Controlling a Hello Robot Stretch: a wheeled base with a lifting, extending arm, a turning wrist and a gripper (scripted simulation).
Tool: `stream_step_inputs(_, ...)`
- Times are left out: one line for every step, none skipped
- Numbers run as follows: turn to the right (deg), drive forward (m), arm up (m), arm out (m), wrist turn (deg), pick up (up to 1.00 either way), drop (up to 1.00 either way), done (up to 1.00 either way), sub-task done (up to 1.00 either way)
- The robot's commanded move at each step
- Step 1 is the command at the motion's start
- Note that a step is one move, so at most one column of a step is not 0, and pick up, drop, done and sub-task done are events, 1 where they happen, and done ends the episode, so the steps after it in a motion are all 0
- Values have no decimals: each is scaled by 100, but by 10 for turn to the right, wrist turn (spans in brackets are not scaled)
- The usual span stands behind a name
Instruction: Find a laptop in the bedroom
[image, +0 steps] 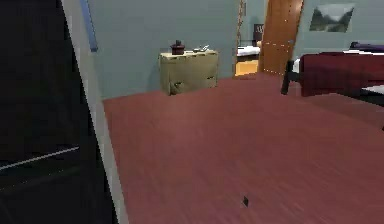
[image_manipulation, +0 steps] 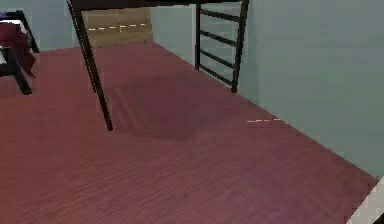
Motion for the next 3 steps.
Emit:
stream_step_inputs(-450, 0, 0, 0, 0, 0, 0, 0, 0)
stream_step_inputs(-450, 0, 0, 0, 0, 0, 0, 0, 0)
stream_step_inputs(-330, 0, 0, 0, 0, 0, 0, 0, 0)
